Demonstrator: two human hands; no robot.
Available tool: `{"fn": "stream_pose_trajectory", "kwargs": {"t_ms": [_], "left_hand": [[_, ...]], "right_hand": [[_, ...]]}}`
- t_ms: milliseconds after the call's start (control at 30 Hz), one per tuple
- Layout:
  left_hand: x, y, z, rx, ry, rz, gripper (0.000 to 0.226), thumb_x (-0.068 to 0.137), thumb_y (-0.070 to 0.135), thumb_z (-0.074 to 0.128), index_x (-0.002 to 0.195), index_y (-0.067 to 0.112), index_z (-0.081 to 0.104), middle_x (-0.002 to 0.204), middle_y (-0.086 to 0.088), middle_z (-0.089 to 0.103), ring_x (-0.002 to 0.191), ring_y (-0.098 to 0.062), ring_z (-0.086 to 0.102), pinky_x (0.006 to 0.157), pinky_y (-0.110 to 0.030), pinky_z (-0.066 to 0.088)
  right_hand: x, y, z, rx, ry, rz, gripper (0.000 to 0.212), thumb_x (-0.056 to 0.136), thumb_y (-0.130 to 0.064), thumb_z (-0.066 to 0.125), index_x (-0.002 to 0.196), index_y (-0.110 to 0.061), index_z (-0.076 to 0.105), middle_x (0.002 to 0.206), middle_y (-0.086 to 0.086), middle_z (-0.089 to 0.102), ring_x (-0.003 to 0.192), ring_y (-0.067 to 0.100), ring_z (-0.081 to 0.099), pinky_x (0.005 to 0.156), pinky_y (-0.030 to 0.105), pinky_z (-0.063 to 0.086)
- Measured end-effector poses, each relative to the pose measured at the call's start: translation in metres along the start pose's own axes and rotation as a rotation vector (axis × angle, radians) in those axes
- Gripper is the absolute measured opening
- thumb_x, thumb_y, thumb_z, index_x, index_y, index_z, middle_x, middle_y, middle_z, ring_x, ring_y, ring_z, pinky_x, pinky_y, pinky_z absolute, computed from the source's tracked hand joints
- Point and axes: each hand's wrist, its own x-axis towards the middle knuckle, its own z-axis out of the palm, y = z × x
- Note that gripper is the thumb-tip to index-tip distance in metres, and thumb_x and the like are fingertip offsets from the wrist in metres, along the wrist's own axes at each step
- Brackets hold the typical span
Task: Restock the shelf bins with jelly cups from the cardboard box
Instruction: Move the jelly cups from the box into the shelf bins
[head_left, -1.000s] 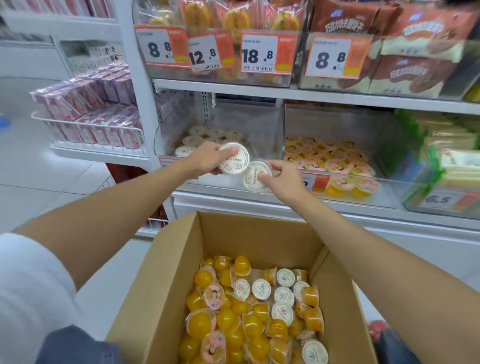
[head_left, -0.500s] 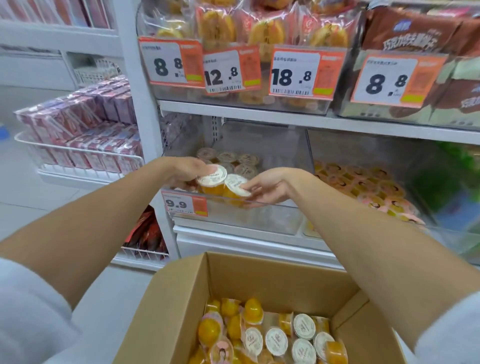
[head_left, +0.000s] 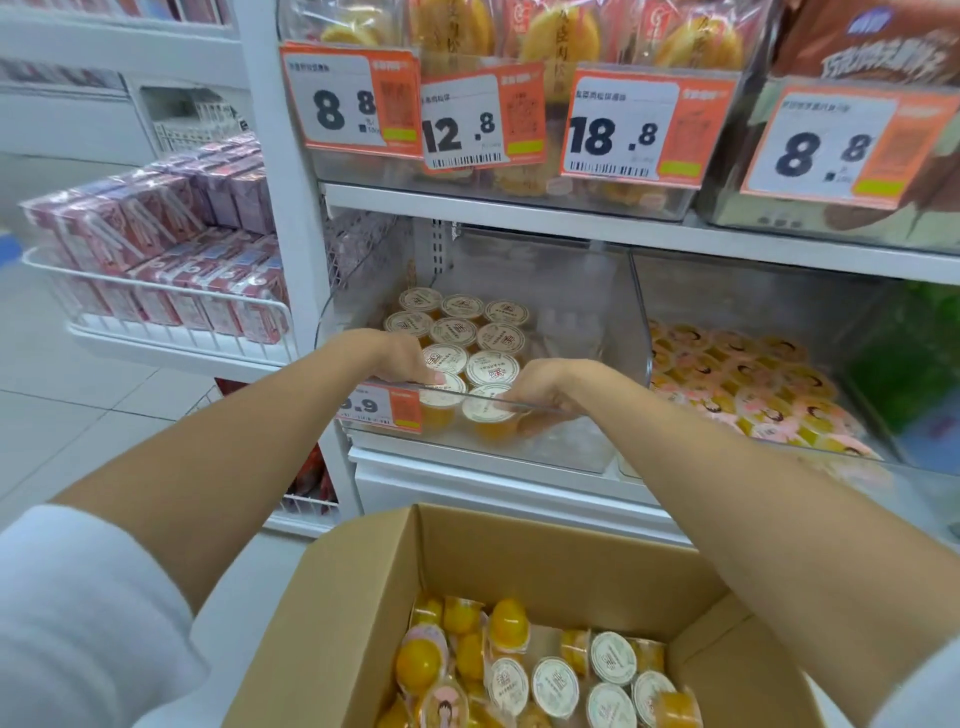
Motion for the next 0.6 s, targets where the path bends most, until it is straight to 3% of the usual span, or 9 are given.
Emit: {"fn": "stream_pose_trajectory", "kwargs": {"t_ms": [67, 100, 167, 200, 300, 400, 500, 600], "left_hand": [[0.000, 0.004, 0.000, 0.098, 0.047, -0.006, 0.062, 0.089, 0.056, 0.055, 0.080, -0.005, 0.058, 0.082, -0.025, 0.053, 0.080, -0.036, 0.051, 0.092, -0.046, 0.045], [-0.002, 0.005, 0.000, 0.133, 0.084, -0.004, 0.056, 0.087, 0.056, 0.059, 0.078, 0.000, 0.057, 0.079, -0.015, 0.054, 0.077, -0.029, 0.049, 0.091, -0.045, 0.046], [-0.003, 0.002, -0.001, 0.144, 0.140, -0.013, 0.051, 0.082, 0.054, 0.067, 0.088, 0.004, 0.062, 0.094, -0.007, 0.061, 0.088, -0.024, 0.055, 0.089, -0.039, 0.048], [-0.003, -0.001, -0.001, 0.138, 0.139, -0.022, 0.051, 0.081, 0.051, 0.069, 0.097, 0.003, 0.064, 0.105, -0.007, 0.063, 0.097, -0.025, 0.057, 0.091, -0.038, 0.047], [-0.001, -0.006, 0.000, 0.069, 0.090, -0.029, 0.036, 0.085, 0.039, 0.070, 0.104, 0.009, 0.064, 0.126, -0.010, 0.058, 0.109, -0.025, 0.053, 0.099, -0.038, 0.044], [-0.002, -0.003, 0.000, 0.004, 0.113, -0.025, 0.031, 0.086, 0.030, 0.071, 0.110, 0.010, 0.065, 0.135, -0.009, 0.053, 0.117, -0.024, 0.049, 0.103, -0.036, 0.041], [-0.003, 0.001, 0.004, -0.061, 0.175, -0.012, 0.028, 0.085, 0.023, 0.074, 0.106, 0.008, 0.064, 0.136, -0.010, 0.051, 0.126, -0.027, 0.047, 0.099, -0.031, 0.040], [-0.004, -0.001, 0.009, -0.189, 0.236, 0.013, 0.013, 0.081, 0.018, 0.077, 0.084, 0.013, 0.066, 0.122, -0.007, 0.063, 0.113, -0.023, 0.057, 0.092, -0.031, 0.048]], "right_hand": [[0.003, 0.000, 0.000, -0.049, 0.030, -0.004, 0.017, 0.093, -0.015, 0.062, 0.105, -0.002, 0.062, 0.100, 0.007, 0.066, 0.082, 0.016, 0.065, 0.085, 0.030, 0.057], [0.005, -0.002, -0.001, -0.066, 0.050, 0.015, 0.019, 0.092, -0.016, 0.064, 0.105, -0.003, 0.062, 0.104, 0.007, 0.065, 0.075, 0.014, 0.065, 0.076, 0.025, 0.059], [0.006, -0.004, -0.002, -0.030, 0.056, 0.096, 0.027, 0.089, -0.015, 0.068, 0.111, -0.001, 0.060, 0.114, 0.011, 0.065, 0.053, 0.011, 0.065, 0.055, 0.018, 0.056], [0.007, -0.004, -0.002, 0.013, 0.051, 0.133, 0.033, 0.087, -0.011, 0.069, 0.116, 0.003, 0.058, 0.118, 0.015, 0.065, 0.047, 0.011, 0.064, 0.052, 0.018, 0.055], [0.006, -0.003, -0.004, 0.121, 0.046, 0.105, 0.036, 0.087, 0.002, 0.066, 0.120, 0.009, 0.054, 0.118, 0.024, 0.063, 0.047, 0.015, 0.066, 0.055, 0.026, 0.058], [0.001, 0.000, -0.005, 0.113, 0.089, 0.047, 0.038, 0.083, 0.005, 0.069, 0.118, 0.009, 0.054, 0.114, 0.025, 0.063, 0.047, 0.015, 0.067, 0.045, 0.025, 0.057], [0.000, 0.000, -0.002, 0.024, 0.154, -0.006, 0.043, 0.079, -0.004, 0.077, 0.115, 0.006, 0.056, 0.096, 0.015, 0.065, 0.048, 0.012, 0.065, 0.038, 0.018, 0.048], [-0.004, -0.002, 0.002, -0.210, 0.243, -0.064, 0.042, 0.072, -0.030, 0.084, 0.093, -0.005, 0.058, 0.082, 0.005, 0.061, 0.064, 0.016, 0.061, 0.041, 0.021, 0.041]]}}
